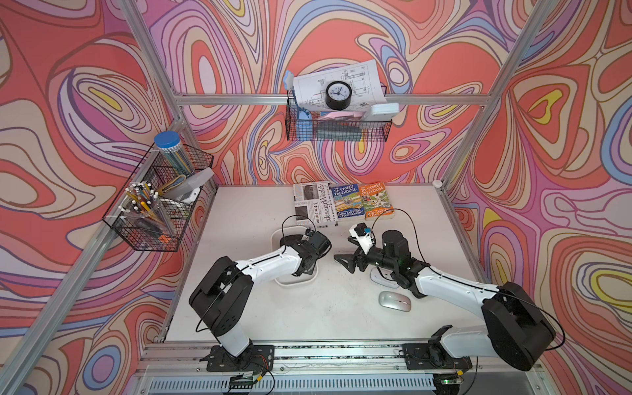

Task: Put the mouse in the storage box
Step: Place the mouse in the storage box.

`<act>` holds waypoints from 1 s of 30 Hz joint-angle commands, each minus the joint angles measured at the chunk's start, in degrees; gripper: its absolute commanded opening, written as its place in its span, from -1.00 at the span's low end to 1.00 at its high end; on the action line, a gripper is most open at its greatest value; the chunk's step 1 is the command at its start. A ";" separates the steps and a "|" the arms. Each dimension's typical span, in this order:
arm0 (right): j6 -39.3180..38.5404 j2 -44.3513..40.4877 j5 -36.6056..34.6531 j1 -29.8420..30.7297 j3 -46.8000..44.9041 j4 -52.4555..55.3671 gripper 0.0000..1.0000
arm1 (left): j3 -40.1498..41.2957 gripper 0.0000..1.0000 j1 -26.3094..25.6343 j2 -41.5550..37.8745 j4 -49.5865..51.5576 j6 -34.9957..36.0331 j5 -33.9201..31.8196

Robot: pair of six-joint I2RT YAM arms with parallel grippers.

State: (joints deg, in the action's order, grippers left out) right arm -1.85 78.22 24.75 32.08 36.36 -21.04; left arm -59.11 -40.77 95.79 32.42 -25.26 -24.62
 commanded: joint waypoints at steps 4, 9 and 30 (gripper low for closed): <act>0.37 0.40 -0.85 0.36 -0.79 -1.01 0.92 | 3.21 0.19 0.26 -2.39 -1.11 -0.47 3.90; 0.44 0.74 -0.87 0.36 -0.78 -0.99 0.92 | 5.00 0.31 0.21 -5.75 -1.85 -0.76 6.52; -1.32 3.22 -3.19 0.31 2.76 4.61 0.92 | 5.92 0.47 0.30 -19.64 1.23 -2.48 13.39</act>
State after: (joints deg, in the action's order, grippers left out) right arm -2.09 79.29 22.96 32.08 36.95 -19.75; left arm -52.16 -40.58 78.65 30.94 -26.68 -12.08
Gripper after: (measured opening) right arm 0.962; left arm 0.733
